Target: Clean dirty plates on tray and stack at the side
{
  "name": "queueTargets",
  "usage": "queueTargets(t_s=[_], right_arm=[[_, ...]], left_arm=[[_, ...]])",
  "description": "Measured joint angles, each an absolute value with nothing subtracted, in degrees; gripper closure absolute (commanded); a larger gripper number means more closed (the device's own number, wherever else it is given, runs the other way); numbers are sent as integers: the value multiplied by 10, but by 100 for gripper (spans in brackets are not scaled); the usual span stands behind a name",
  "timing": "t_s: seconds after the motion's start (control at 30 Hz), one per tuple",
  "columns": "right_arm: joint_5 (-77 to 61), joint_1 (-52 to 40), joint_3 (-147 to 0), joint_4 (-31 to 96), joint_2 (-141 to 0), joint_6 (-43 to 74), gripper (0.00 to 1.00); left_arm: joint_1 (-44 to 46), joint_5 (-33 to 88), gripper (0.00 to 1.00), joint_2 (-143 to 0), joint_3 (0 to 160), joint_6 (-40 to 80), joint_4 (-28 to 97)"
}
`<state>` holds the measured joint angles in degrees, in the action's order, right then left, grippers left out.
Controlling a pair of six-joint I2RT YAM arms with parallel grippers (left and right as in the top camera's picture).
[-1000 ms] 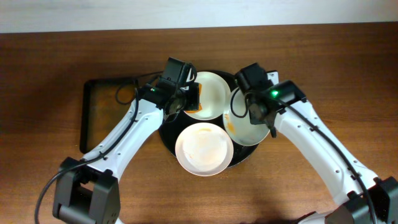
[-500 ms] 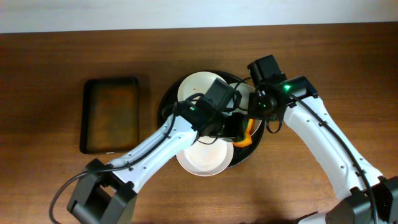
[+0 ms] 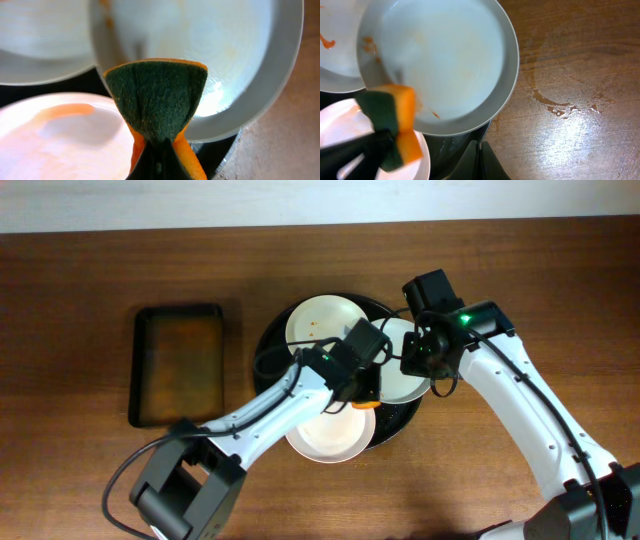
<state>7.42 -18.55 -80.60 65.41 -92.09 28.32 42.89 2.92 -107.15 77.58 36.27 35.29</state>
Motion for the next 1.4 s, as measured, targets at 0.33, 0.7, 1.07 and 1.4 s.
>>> queueTargets(t_s=[0.33, 0.7, 1.07, 1.4], right_arm=[[33, -89, -807, 596, -921, 218, 72], [-121, -46, -808, 539, -1076, 113, 57], [-61, -46, -808, 492, -1161, 119, 78], [-51, -51, -819, 507, -1154, 136, 96]], left_arm=[[380, 14, 100, -1072, 782, 246, 261], [380, 24, 100, -1072, 783, 220, 229], [380, 15, 100, -1072, 783, 220, 231], [380, 15, 100, -1072, 783, 220, 231]])
